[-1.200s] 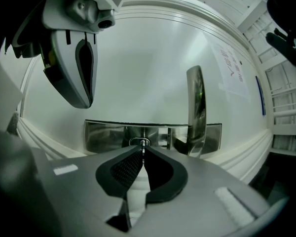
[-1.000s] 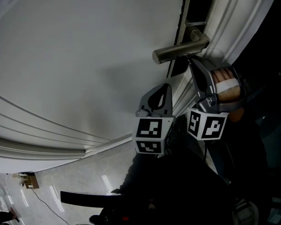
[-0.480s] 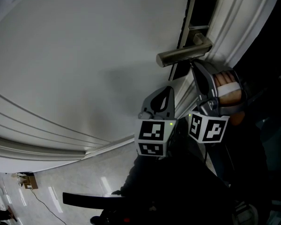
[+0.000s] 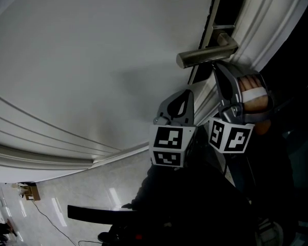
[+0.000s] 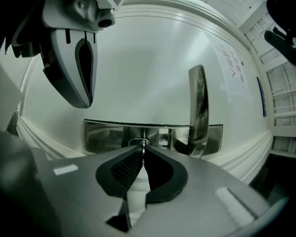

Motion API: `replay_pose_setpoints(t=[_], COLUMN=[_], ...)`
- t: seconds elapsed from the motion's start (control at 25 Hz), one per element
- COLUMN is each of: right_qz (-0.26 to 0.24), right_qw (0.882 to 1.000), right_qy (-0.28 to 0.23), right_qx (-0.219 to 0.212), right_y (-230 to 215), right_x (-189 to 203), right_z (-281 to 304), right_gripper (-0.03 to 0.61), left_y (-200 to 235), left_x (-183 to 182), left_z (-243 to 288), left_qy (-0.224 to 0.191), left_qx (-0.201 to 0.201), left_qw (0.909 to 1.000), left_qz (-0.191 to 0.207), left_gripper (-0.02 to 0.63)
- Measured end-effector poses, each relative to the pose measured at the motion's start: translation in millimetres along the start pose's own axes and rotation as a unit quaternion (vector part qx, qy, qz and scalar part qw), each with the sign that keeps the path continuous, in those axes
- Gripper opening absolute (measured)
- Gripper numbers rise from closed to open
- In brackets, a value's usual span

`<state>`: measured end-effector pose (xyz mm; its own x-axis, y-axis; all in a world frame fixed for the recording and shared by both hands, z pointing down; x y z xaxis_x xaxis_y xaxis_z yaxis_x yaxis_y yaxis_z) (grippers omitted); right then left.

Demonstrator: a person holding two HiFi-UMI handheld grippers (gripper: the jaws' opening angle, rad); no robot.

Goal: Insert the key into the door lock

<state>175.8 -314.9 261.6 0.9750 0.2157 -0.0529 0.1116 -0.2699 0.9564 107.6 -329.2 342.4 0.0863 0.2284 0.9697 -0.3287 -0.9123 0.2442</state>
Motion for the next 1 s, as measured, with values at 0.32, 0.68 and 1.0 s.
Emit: replay_pose_setpoints(t=[0.32,0.68,1.0], right_qz=[-0.002,0.001,0.005], right_qw=[1.000,1.000,1.000], right_qy=[-0.002,0.000,0.000], right_qx=[0.002,0.006,0.004], right_y=[-1.8,-2.7,-2.6], right_x=[-1.2,-4.7,-5.0], right_z=[0.3,1.3,2.0], right_gripper=[0.012,0.012,0.012], left_y=[0.2,1.3,2.0], left_x=[-2.2,-3.5,-4.5], left_z=[0.6,-0.7,-0.8], left_qy=[-0.002,0.001,0.002], left_qx=[-0.001,0.001,-0.001], left_qw=[1.0000,1.0000,1.0000], left_qz=[0.000,0.008,0.008], left_gripper=[0.002,0.002,0.001])
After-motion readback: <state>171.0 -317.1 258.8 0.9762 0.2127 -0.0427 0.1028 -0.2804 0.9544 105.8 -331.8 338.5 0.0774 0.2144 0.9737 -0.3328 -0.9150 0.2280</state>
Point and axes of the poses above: the fingertips, and each gripper's own axes: z forward along the fingers, y to its left, x out of its underside, the point moved 3 cm from there along -z, backward along the fingers, and after that the axes turned 15 degrees about x, right-handed, at the moved point
